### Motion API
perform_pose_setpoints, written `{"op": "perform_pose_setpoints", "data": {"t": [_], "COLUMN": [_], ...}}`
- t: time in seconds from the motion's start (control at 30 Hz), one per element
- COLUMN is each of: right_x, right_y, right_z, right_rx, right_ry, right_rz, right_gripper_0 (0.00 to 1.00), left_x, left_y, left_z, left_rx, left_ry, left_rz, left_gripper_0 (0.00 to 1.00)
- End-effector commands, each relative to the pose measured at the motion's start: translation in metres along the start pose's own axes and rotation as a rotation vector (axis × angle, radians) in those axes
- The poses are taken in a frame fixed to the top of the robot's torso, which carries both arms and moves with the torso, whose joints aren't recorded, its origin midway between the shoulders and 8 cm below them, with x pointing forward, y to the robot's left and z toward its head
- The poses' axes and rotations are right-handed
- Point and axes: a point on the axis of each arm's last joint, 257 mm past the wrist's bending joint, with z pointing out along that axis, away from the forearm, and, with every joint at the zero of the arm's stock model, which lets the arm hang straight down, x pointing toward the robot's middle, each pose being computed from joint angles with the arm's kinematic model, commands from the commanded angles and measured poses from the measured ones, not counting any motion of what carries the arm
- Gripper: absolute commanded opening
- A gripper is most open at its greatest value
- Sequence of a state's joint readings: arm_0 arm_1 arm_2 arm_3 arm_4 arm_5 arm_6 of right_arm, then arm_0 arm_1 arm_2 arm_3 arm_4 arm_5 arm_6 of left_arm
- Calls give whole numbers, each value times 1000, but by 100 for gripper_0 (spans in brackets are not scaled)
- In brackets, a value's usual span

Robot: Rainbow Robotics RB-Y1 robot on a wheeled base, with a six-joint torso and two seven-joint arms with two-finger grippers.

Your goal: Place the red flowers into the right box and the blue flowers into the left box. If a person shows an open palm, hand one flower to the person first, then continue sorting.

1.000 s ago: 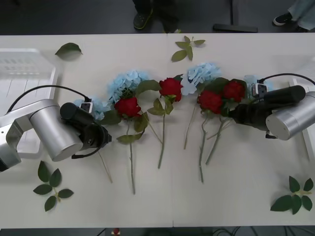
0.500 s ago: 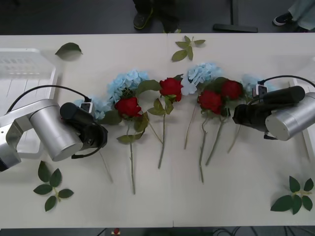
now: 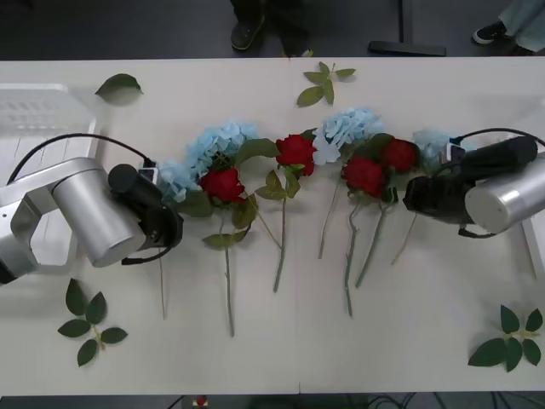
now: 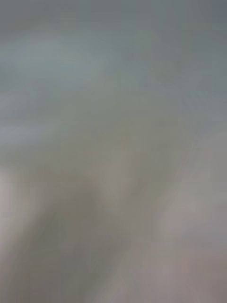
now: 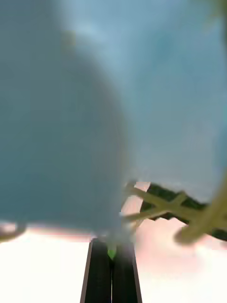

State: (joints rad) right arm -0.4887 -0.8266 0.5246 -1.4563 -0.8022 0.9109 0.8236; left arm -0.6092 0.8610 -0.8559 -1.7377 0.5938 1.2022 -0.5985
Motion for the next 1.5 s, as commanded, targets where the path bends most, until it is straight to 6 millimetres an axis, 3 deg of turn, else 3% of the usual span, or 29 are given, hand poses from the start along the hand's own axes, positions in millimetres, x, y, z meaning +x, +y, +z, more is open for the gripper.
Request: {"op": "perform_pose_setpoints", "data": {"t": [0.03,0.1,0.3,0.43,0.63,0.77,0.87,1.03,1.2,1.23,1.3,1.33,1.43,1.5], "right_x": [-28,-33,-40,-43,-46,-50,-53,-45,-41,-40,-33,-29,-11,-4], "right_y": [35,40,51,54,52,66,94,162,220,225,243,247,269,282], "right_z": [-43,-60,-110,-144,-175,-191,-209,-245,-289,-295,-313,-317,-330,-333], "right_rx": [-80,-91,-111,-113,-102,-167,-275,-504,-782,-806,-870,-879,-926,-939], "right_ry": [-9,7,60,81,87,70,29,-60,-193,-218,-303,-318,-359,-394], "right_rz": [24,30,3,-35,-173,-253,-370,-511,-511,-518,-565,-583,-639,-671], "right_gripper_0": [0,0,0,0,0,0,0,0,0,0,0,0,0,0], "left_x": [-55,-63,-91,-117,-130,-132,-132,-124,-119,-119,-119,-119,-120,-121], "left_y": [17,26,82,154,238,282,312,341,348,347,346,345,345,343], "left_z": [-34,-46,-90,-119,-123,-113,-106,-95,-84,-83,-82,-82,-83,-82], "left_rx": [-45,-69,-186,-348,-444,-473,-507,-543,-576,-574,-567,-564,-565,-561], "left_ry": [-79,-80,-95,-156,-154,-137,-125,-107,-110,-110,-113,-113,-113,-113], "left_rz": [6,10,-51,-56,-105,-93,-66,-32,23,24,17,14,19,25], "left_gripper_0": [0,0,0,0,0,0,0,0,1,6,36,43,76,86]}}
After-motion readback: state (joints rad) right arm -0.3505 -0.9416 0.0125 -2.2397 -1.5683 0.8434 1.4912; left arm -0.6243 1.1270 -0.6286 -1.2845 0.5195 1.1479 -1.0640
